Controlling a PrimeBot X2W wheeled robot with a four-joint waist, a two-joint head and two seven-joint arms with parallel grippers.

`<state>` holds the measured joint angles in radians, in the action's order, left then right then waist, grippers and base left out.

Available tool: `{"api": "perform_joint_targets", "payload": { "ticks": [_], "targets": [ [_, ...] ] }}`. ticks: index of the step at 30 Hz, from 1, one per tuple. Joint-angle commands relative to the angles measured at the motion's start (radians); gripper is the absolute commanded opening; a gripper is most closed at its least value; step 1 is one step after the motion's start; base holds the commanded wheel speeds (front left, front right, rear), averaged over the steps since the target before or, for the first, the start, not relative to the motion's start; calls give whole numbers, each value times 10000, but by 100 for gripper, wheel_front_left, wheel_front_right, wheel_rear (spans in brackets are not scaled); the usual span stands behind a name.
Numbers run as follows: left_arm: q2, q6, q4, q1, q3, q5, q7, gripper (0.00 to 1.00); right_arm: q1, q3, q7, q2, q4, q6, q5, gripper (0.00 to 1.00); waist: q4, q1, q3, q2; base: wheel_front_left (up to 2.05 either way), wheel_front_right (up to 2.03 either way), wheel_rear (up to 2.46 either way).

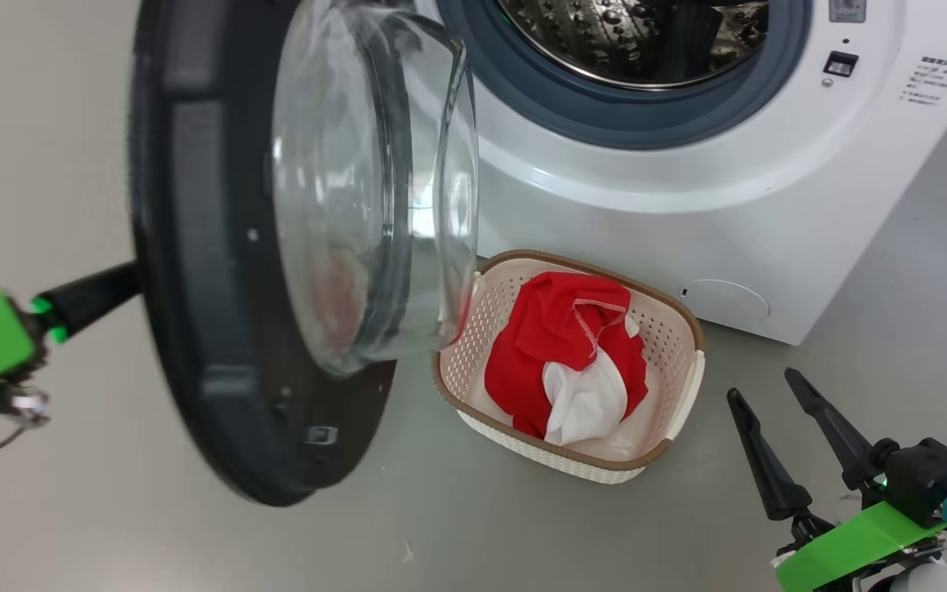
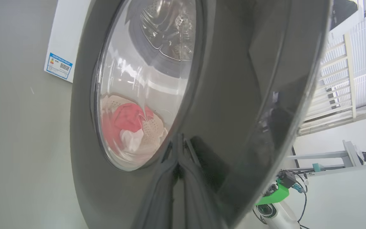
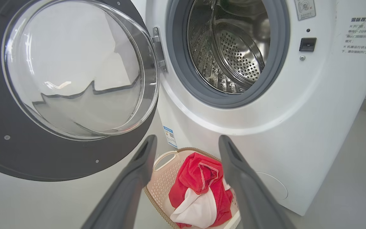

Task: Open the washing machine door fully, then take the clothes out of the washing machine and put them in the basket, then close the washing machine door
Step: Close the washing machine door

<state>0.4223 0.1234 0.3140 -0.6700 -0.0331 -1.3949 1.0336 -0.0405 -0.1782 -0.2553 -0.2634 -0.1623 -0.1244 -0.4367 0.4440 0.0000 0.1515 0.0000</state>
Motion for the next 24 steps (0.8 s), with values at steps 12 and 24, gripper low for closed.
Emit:
{"api": "perform_joint_targets", "payload": {
  "ticks": [12, 24],
  "targets": [
    [-592, 73, -2257, -95, 1139, -291, -1150, 0, -17, -169, -65, 157, 267, -63, 71, 100, -864, 0, 12, 0, 0, 0, 0],
    [-838, 73, -2172, -594, 2259, -28, -3104, 0, -253, -73, -65, 373, 331, -63, 117, 100, -2033, 0, 365, 0, 0, 0, 0]
  ]
}}
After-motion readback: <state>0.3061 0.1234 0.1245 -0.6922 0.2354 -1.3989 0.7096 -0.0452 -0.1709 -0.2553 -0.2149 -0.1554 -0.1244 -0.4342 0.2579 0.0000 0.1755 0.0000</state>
